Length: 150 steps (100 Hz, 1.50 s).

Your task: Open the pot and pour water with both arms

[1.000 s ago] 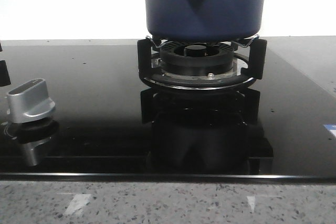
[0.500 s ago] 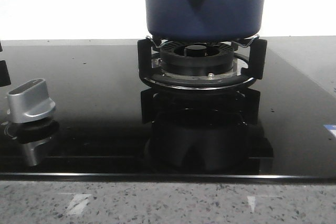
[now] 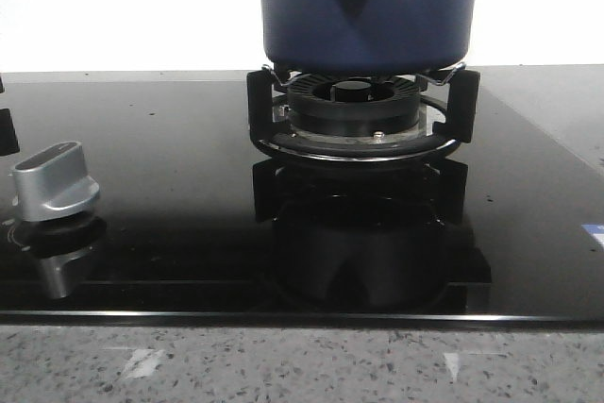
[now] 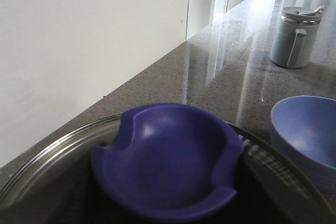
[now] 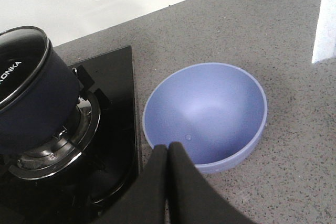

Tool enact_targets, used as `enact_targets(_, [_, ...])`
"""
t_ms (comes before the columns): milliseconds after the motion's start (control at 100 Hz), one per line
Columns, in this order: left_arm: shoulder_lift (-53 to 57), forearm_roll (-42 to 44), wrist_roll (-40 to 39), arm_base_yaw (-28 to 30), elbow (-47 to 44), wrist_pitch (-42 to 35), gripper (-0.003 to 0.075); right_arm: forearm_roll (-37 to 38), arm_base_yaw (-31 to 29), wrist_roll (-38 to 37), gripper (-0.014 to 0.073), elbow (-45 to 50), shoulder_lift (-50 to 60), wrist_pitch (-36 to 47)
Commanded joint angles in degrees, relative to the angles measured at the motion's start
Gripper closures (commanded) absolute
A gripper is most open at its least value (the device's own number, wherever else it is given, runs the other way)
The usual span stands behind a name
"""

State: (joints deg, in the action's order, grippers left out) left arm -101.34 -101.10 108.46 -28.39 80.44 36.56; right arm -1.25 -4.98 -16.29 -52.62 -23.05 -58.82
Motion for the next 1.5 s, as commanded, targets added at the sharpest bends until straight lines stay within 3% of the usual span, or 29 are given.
enact_targets(0, [3.11,-5.17,-0.73,-0.48,2.32,2.97,0.0318,0.24,0.19,0.64,0.0660,-1.33,-0.59,3.77])
enact_targets(120, [3.11,-4.58,-0.73,-0.48,2.32,2.62,0.0257,0.24,0.19,0.64,0.0660,-1.33,-0.59,3.77])
enact_targets(290, [3.11,-5.54,-0.73,-0.48,2.32,2.62,0.0235,0.24,0.19,0.64,0.0660,-1.33,-0.59,4.07])
enact_targets(820, [9.56,-6.12,-0.73,0.72,2.91,1.43,0.0234,0.37,0.67,1.16,0.0660,-1.33,-0.59,4.63])
enact_targets(930, [13.13,-4.02,-5.09,2.01,2.41,1.83,0.0244,1.25,1.87,1.59,0.0660,-1.33,-0.46,4.38])
enact_targets(1160, [25.62,7.86,-18.67,4.71,-5.03,0.67,0.0423,2.35,4.43,4.11,0.0660,-0.09,1.22,4.09])
enact_targets(1310, [36.85,8.96,-19.66,5.52,-15.30,-4.51,0.0533,2.42,4.66,4.89,0.0660,2.95,3.59,4.24])
enact_targets(1490, [51.23,8.96,-19.66,5.52,-30.67,-15.30,0.0592,2.42,4.98,6.85,0.0661,7.71,7.82,6.54])
